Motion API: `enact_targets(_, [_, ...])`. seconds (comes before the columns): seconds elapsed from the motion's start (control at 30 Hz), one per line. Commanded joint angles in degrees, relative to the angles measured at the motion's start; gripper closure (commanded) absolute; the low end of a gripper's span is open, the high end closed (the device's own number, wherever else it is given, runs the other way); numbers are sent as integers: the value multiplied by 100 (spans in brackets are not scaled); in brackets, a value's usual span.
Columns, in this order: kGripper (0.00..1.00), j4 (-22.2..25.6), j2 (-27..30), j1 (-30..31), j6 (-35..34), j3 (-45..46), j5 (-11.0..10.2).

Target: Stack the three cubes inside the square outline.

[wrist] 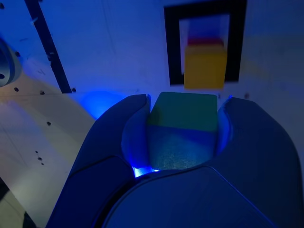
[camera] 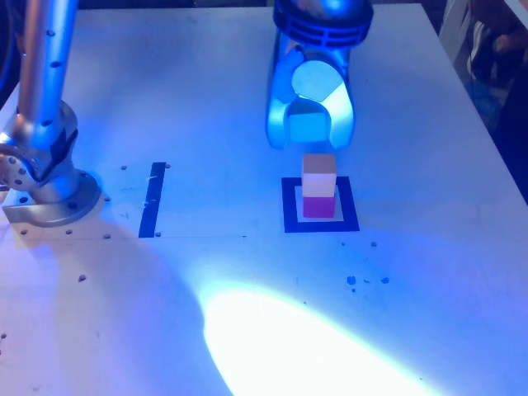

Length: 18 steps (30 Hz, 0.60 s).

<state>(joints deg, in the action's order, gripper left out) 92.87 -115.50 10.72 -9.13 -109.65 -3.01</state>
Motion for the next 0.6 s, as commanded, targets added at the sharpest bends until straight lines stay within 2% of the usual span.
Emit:
enact_targets(0.0, [96, 75, -62, -21, 32, 9, 5])
enact_targets(0.57, [95, 6, -396, -304, 166, -126, 68])
